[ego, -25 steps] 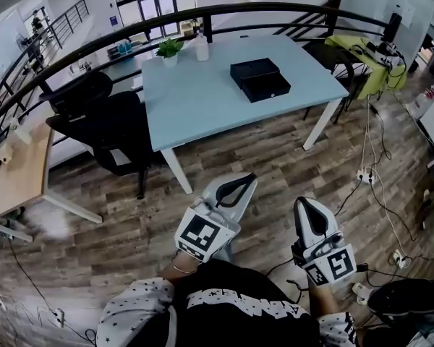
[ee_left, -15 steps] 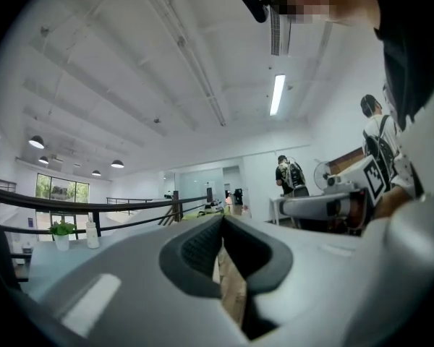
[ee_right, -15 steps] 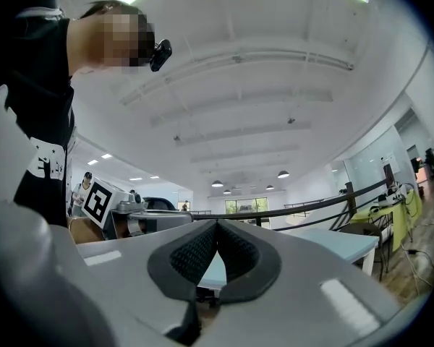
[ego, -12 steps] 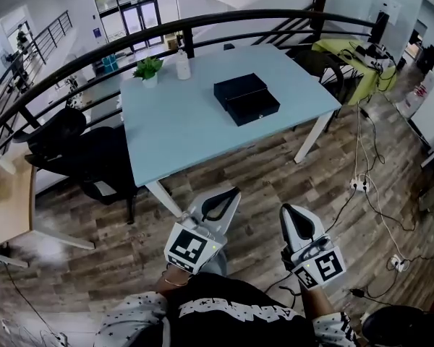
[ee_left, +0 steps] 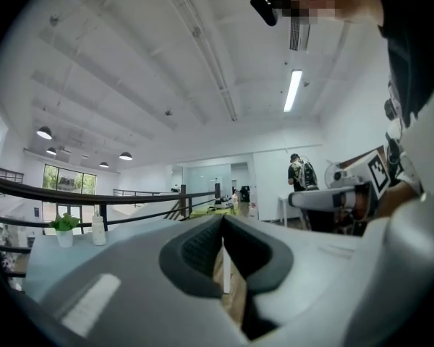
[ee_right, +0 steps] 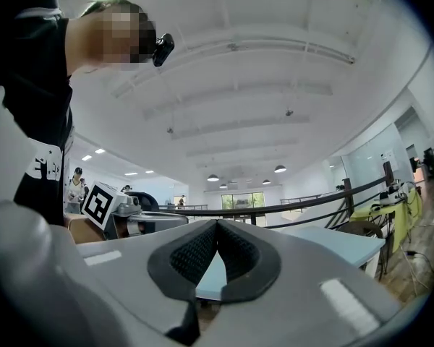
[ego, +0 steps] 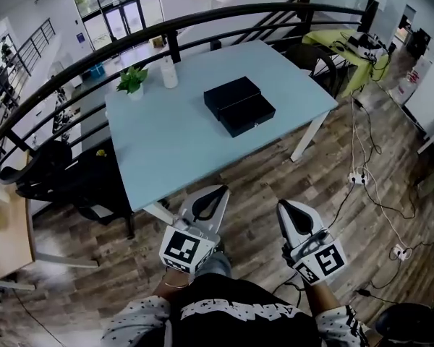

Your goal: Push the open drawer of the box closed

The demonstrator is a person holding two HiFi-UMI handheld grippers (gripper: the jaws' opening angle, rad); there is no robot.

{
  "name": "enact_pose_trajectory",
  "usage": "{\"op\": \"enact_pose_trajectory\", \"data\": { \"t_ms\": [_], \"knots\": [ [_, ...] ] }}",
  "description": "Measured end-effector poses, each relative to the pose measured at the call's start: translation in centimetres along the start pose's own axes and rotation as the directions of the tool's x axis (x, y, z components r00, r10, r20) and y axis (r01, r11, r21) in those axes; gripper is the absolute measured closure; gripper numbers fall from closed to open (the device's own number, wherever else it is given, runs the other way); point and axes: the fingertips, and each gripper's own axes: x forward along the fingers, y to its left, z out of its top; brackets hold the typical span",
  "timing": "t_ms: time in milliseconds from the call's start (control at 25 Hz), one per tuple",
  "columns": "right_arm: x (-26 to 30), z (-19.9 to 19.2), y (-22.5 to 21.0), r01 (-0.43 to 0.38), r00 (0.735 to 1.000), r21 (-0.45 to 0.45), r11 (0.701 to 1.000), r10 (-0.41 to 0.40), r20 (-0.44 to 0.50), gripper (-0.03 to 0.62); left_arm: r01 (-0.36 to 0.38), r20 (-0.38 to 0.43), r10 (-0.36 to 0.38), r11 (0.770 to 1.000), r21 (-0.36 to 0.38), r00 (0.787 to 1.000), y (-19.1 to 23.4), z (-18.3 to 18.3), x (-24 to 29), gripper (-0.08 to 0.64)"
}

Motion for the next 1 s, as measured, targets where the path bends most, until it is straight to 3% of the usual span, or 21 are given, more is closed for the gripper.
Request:
{"op": "enact_pose_trajectory", "data": {
  "t_ms": [240,480,1000],
  "knots": [
    [4.9,2.2,-2.3,0.081,0.996,-0.035,0.996,-0.082,-0.022,0.598,0.042,0.019,-0.042,0.999,-0.011,0.999,5.5,1.5,3.6,0.56],
    [9.4,2.0,-3.6,0.122,0.992,-0.055,0.991,-0.124,-0.033,0.598,0.074,0.043,-0.073,0.997,-0.024,0.996,10.2,1.2,6.0,0.56],
    [18.1,0.7,-2.2,0.063,0.997,-0.062,0.996,-0.065,-0.031,0.598,0.037,0.045,-0.037,0.999,-0.01,0.998,18.4,0.2,6.2,0.56]
  ]
}}
